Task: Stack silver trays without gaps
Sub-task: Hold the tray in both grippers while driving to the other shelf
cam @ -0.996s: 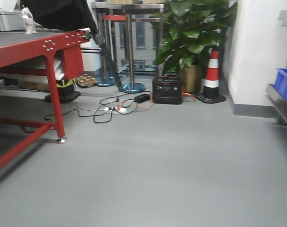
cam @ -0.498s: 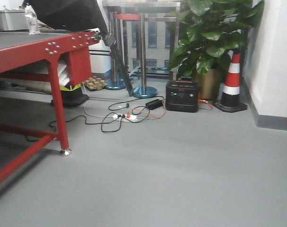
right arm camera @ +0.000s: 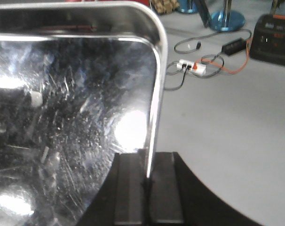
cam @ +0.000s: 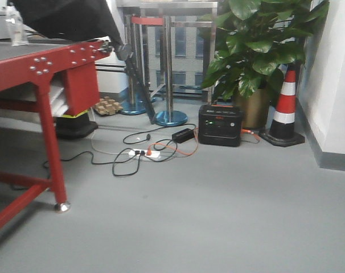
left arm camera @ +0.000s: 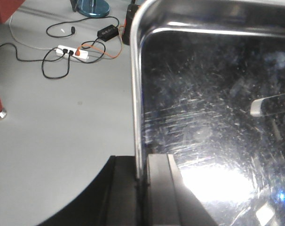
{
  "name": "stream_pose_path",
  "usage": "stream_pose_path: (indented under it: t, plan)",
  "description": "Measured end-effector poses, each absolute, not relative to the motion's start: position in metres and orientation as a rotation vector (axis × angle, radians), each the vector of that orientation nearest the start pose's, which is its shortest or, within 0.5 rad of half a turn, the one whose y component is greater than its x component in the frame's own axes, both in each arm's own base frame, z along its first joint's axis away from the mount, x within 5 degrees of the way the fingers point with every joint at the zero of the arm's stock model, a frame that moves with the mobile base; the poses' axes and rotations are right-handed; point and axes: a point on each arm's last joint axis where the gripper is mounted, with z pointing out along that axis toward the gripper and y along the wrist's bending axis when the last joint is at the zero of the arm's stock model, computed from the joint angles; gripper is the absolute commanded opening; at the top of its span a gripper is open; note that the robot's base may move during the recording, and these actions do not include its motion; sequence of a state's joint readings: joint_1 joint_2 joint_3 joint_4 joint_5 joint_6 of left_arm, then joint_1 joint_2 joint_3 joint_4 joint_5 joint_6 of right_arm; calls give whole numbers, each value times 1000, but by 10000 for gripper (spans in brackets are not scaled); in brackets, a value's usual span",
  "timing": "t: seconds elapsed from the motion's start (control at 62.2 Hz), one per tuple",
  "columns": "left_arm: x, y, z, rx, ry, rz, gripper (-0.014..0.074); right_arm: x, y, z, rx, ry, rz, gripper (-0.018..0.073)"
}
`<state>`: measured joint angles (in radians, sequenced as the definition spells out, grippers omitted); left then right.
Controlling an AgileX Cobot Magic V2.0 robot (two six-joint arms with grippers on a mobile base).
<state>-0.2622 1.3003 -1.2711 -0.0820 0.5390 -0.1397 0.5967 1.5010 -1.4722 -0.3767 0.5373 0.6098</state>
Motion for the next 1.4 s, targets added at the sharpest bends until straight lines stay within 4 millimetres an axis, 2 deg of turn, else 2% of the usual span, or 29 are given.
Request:
stream_pose_path:
  t: [0.498,1.398]
  plan:
    - [280,-76,401,81,2055,-311,-10,301,185,414,-234,1907,412,-68]
    - [280,-76,401,76,2054,-315,-10,302,185,415,-239,1894,411,-68]
